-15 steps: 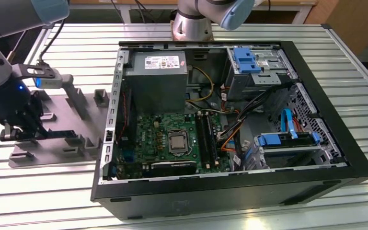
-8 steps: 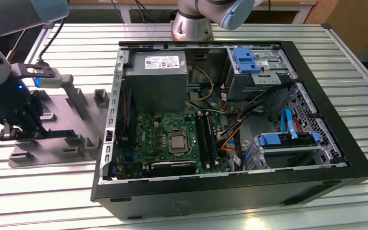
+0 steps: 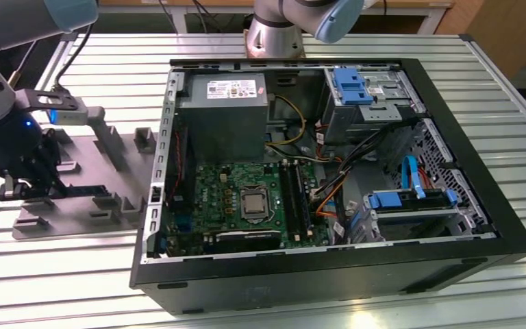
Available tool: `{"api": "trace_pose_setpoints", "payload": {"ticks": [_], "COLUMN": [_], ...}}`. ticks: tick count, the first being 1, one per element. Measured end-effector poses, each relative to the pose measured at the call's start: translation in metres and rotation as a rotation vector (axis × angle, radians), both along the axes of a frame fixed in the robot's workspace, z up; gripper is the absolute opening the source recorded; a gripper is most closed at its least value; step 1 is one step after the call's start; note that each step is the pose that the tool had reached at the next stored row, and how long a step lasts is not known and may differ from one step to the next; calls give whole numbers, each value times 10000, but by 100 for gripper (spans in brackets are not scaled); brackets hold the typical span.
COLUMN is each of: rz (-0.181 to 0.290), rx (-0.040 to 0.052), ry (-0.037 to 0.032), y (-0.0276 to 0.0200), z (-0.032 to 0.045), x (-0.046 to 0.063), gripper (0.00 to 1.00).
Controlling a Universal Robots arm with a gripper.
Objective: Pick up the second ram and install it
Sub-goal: 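Pick up the second ram and move it above second insertion slot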
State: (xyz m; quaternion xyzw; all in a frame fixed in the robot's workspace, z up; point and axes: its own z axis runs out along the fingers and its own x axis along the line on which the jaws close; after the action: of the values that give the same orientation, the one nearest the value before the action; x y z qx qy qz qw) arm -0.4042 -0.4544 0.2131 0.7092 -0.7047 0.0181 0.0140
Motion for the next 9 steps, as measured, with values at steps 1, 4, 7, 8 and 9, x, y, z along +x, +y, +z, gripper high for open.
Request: {"api": "trace_pose_setpoints", "payload": {"ticks": [1,4,7,8,9], "rz": [0,0,0,0,0], "rx": [0,0,0,-1,-1], "ry": [1,0,1,1,1], "y": [0,0,0,0,0], "z": [2,6,12,14,17], "x": [0,0,0,0,0], "gripper": [14,14,14,14,14]}}
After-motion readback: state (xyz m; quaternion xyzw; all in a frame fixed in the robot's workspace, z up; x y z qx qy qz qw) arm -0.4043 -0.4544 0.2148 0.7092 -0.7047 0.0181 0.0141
